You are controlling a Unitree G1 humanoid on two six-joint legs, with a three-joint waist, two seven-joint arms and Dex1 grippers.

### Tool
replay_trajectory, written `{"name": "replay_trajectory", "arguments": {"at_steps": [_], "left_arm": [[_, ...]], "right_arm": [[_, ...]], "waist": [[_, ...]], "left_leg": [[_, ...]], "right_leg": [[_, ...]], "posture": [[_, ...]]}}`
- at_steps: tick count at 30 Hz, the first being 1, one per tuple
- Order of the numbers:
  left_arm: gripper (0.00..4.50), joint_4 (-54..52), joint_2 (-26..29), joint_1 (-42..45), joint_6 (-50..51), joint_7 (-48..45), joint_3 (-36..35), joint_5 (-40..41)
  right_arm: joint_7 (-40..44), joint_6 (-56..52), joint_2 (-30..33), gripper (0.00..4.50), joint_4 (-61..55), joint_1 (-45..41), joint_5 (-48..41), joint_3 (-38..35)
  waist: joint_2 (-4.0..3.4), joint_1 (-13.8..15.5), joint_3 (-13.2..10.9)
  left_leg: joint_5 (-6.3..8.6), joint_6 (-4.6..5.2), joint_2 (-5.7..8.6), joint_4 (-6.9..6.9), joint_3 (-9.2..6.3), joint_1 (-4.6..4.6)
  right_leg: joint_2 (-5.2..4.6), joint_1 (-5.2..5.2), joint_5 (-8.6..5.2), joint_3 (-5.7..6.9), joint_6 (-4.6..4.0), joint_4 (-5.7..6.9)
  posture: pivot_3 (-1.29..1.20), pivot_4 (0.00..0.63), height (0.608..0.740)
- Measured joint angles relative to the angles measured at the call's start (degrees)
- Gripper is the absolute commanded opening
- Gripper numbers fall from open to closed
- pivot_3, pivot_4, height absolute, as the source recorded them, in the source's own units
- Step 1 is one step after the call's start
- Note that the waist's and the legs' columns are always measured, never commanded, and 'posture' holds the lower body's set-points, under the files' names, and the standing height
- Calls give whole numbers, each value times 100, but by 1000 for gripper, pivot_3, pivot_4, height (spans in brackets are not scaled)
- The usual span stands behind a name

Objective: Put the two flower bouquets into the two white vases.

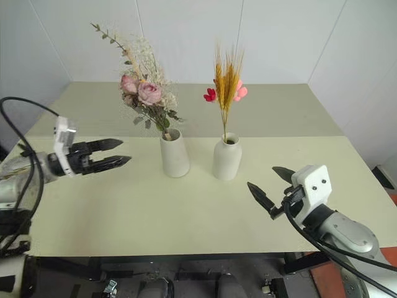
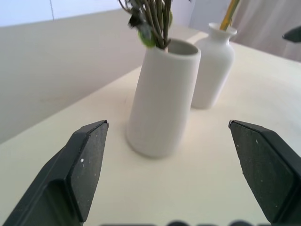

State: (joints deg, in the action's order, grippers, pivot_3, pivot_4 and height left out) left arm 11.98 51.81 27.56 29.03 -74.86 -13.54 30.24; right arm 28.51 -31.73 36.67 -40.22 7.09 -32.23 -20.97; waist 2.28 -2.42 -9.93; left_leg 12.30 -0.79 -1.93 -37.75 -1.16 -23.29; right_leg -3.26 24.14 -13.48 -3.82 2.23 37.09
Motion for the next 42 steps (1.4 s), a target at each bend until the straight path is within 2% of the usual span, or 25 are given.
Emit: {"name": "replay_trajectory", "arguments": {"at_steps": [5, 9, 14, 19, 25, 28, 33, 42], "left_arm": [[4470, -314, 789, -525, 31, -343, -658, 183], [4470, -520, 1095, -658, 154, -521, -1058, 411], [4470, -980, 1143, -777, 337, -429, -1249, 664], [4470, -1168, 1089, -1040, 364, -156, -1412, 767], [4470, -1263, 1075, -1466, 353, 109, -1837, 787], [4470, -1480, 943, -1800, 359, 229, -2201, 818], [4470, -1796, 700, -2311, 360, 400, -2417, 817], [4470, -1889, 681, -2287, 352, 477, -2478, 946]], "right_arm": [[764, 182, 405, 4488, 293, 302, -242, -896], [1731, 414, 979, 4488, 798, 577, -313, -1655], [2843, 639, 1582, 4488, 1634, 720, -395, -2380], [3488, 766, 1817, 4488, 2020, 862, -335, -2715], [3637, 768, 1867, 4488, 2122, 879, -281, -2765], [3652, 763, 2003, 4488, 2257, 758, -270, -2756], [3637, 757, 2145, 4488, 2394, 494, -246, -2674], [3651, 758, 2145, 4488, 2397, 472, -150, -2656]], "waist": [[0, 130, 0], [0, 170, 0], [0, 159, 0], [0, 120, 0], [0, 112, 0], [0, 111, 0], [0, 128, 0], [0, 156, 0]], "left_leg": [[0, 0, -2, -1, 4, 7], [0, 0, -2, -1, 8, 8], [0, 0, -7, 0, 12, 11], [1, 0, -10, 1, 19, 12], [1, 0, -10, 1, 25, 13], [1, 0, -11, 1, 32, 17], [1, -1, -12, 1, 35, 19], [1, -1, -12, 1, 35, 17]], "right_leg": [[-2, -7, -16, 4, 16, -3], [-2, -10, -18, 4, 16, -6], [1, -10, -20, 2, 17, -5], [3, -7, -29, -4, 29, -5], [1, -6, -31, -8, 32, -5], [1, -6, -31, -13, 31, -5], [1, -6, -31, -14, 31, -5], [1, -6, -31, -14, 31, -6]], "posture": [[0, 150, 740], [0, 150, 740], [0, 150, 740], [0, 150, 740], [0, 150, 740], [0, 150, 740], [0, 150, 740], [0, 150, 740]]}}
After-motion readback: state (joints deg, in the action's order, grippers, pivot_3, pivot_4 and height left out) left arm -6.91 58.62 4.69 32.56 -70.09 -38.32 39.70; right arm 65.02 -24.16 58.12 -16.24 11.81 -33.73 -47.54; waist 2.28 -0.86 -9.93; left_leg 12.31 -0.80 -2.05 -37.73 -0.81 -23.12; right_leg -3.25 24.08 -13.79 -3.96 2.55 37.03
